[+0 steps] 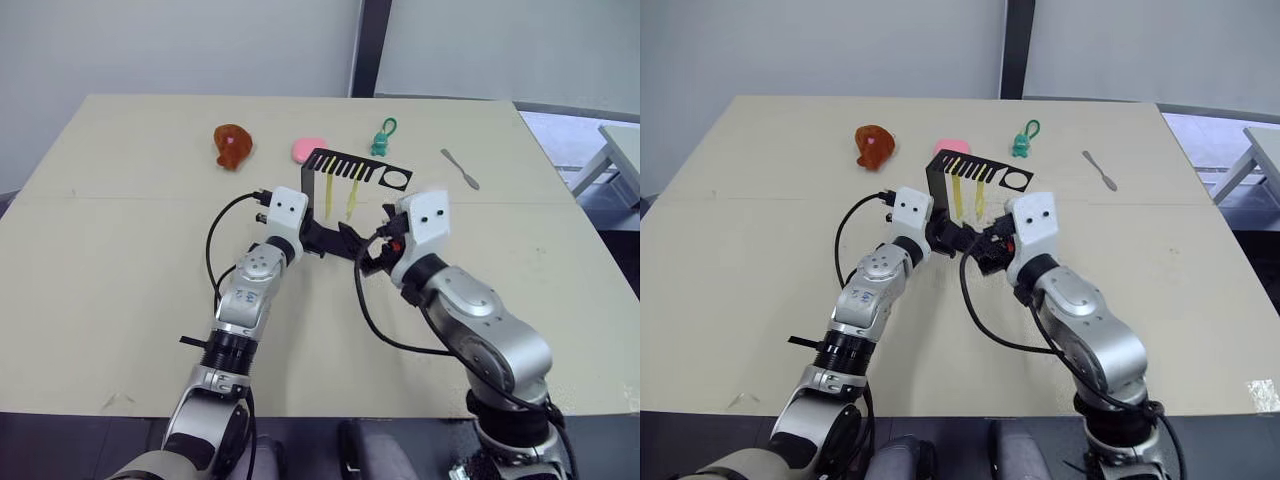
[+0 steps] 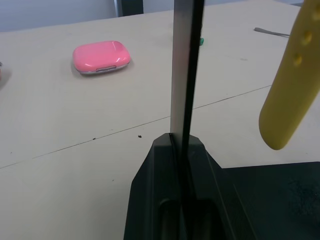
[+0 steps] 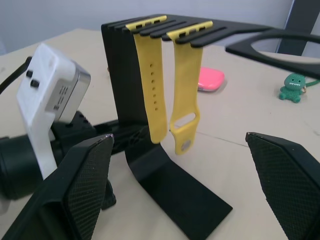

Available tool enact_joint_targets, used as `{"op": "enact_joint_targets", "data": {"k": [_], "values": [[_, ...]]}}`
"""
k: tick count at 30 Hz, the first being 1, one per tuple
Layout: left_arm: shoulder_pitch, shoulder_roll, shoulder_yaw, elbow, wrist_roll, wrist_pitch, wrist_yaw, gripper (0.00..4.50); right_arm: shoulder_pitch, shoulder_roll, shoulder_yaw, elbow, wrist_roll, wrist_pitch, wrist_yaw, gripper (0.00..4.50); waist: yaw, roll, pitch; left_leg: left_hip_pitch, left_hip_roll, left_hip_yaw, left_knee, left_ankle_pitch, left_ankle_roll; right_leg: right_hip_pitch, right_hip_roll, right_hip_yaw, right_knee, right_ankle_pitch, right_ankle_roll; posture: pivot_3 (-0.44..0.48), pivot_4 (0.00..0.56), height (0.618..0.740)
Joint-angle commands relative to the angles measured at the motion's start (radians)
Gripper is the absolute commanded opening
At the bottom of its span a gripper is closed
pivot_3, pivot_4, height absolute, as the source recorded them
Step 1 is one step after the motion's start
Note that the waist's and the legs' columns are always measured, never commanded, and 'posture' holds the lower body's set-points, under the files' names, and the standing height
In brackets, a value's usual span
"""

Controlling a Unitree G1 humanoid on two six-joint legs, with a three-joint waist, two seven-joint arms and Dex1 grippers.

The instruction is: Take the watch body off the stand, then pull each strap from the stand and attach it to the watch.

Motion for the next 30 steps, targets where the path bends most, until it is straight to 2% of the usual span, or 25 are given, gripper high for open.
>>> {"op": "enact_joint_targets", "data": {"k": [1, 6, 8, 10, 16, 30], "values": [[-0.002, -0.008, -0.01, -0.018, 0.008, -0.037, -0.007, 0.08, -0.043, 0.037, 0.012, 0.047, -0.058, -0.043, -0.045, 4.5, 0.0, 0.0, 0.0, -0.002, 0.0, 0.0, 0.0, 0.0, 0.0, -0.002, 0.0, 0.0, 0.0, 0.0, 0.0, 0.0, 0.15, 0.74], [0.005, -0.013, -0.008, -0.019, 0.009, -0.041, -0.005, 0.08, -0.104, 0.103, 0.008, 0.19, -0.12, -0.128, -0.065, 4.5, -0.002, 0.0, 0.0, -0.008, 0.0, 0.001, 0.004, 0.0, 0.0, -0.009, 0.0, 0.0, 0.004, 0.0, 0.0, 0.0, 0.15, 0.74], [0.006, -0.013, -0.005, -0.018, 0.009, -0.042, -0.003, 0.0, -0.12, 0.118, 0.004, 0.22, -0.143, -0.155, -0.072, 3.96, -0.002, 0.0, 0.0, -0.008, 0.0, 0.001, 0.004, 0.0, 0.0, -0.009, 0.0, 0.0, 0.004, 0.0, 0.0, 0.0, 0.15, 0.74], [0.007, -0.011, -0.003, -0.019, 0.01, -0.043, -0.002, 0.0, -0.124, 0.119, 0.01, 0.232, -0.165, -0.176, -0.066, 3.21, -0.003, 0.0, 0.0, -0.008, 0.0, 0.001, 0.004, 0.0, 0.0, -0.009, 0.0, 0.0, 0.004, 0.0, 0.0, 0.0, 0.15, 0.74], [0.011, -0.009, 0.001, -0.019, 0.011, -0.05, 0.0, 0.0, -0.115, 0.101, 0.056, 0.211, -0.211, -0.209, -0.023, 0.14, -0.005, 0.0, 0.0, -0.008, 0.0, 0.001, 0.004, 0.0, 0.0, -0.009, 0.0, 0.0, 0.004, 0.0, 0.0, 0.0, 0.15, 0.74], [0.0, -0.018, 0.004, 0.007, 0.002, -0.066, -0.006, 0.0, -0.089, 0.043, 0.113, 0.101, -0.308, -0.203, 0.004, 0.06, -0.005, 0.0, 0.0, -0.008, 0.0, 0.001, 0.003, 0.0, 0.0, -0.009, 0.0, 0.0, 0.004, 0.0, 0.0, 0.0, 0.15, 0.74]]}}
